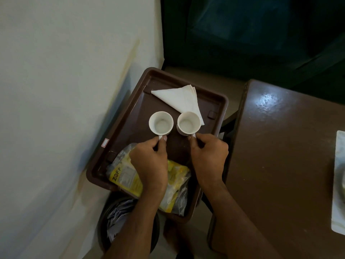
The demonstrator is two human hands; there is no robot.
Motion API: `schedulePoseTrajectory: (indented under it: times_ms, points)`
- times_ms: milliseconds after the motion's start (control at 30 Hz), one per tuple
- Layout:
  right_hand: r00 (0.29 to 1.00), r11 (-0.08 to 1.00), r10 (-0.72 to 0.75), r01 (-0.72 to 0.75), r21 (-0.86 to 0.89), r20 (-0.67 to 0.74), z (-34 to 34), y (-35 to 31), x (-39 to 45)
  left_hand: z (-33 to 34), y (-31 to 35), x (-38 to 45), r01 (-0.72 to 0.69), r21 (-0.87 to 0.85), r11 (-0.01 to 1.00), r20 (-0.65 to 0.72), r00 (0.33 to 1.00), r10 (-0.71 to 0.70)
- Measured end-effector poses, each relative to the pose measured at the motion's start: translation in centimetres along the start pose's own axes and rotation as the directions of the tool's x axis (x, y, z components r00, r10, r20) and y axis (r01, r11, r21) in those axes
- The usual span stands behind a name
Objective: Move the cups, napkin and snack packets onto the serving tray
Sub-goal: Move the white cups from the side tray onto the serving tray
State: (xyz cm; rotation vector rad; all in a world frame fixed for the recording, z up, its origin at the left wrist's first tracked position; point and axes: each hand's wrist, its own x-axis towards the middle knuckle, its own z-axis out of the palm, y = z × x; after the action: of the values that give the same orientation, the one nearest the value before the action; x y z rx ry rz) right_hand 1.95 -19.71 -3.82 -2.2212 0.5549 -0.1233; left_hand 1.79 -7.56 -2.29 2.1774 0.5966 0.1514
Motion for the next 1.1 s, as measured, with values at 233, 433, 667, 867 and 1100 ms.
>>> schedulePoseTrajectory:
  times_ms: [233, 433, 667, 867, 1100]
  points:
    - [0.995, 0.997, -0.059, 0.062, 0.039, -0.075, -4.2, 0.8, -0.3, 0.3, 2.7, -2.9, -0.062, -0.025, 0.998, -0.045, 0.997, 0.061]
    - [0.993, 0.997, -0.013, 0.021, 0.072, -0.119, -9.9, 4.0, -0.6, 2.3, 6.1, -7.9, -0.106, 0.002, 0.994, -0.020, 0.994, 0.106]
    - [0.977, 0.997, -0.001, 0.017, 0.069, -0.213, -18.7, 9.1, -1.0, 6.4, 10.7, -15.7, -0.182, 0.031, 0.983, 0.059, 0.982, 0.180]
    - [0.963, 0.998, 0.018, 0.000, 0.064, -0.271, -26.6, 14.8, -0.2, 11.6, 15.1, -22.5, -0.210, 0.011, 0.978, 0.122, 0.971, 0.207]
    - [0.939, 0.998, 0.063, -0.054, 0.035, -0.338, -35.2, 21.4, 1.2, 18.1, 19.9, -29.0, -0.300, 0.033, 0.954, 0.206, 0.936, 0.287]
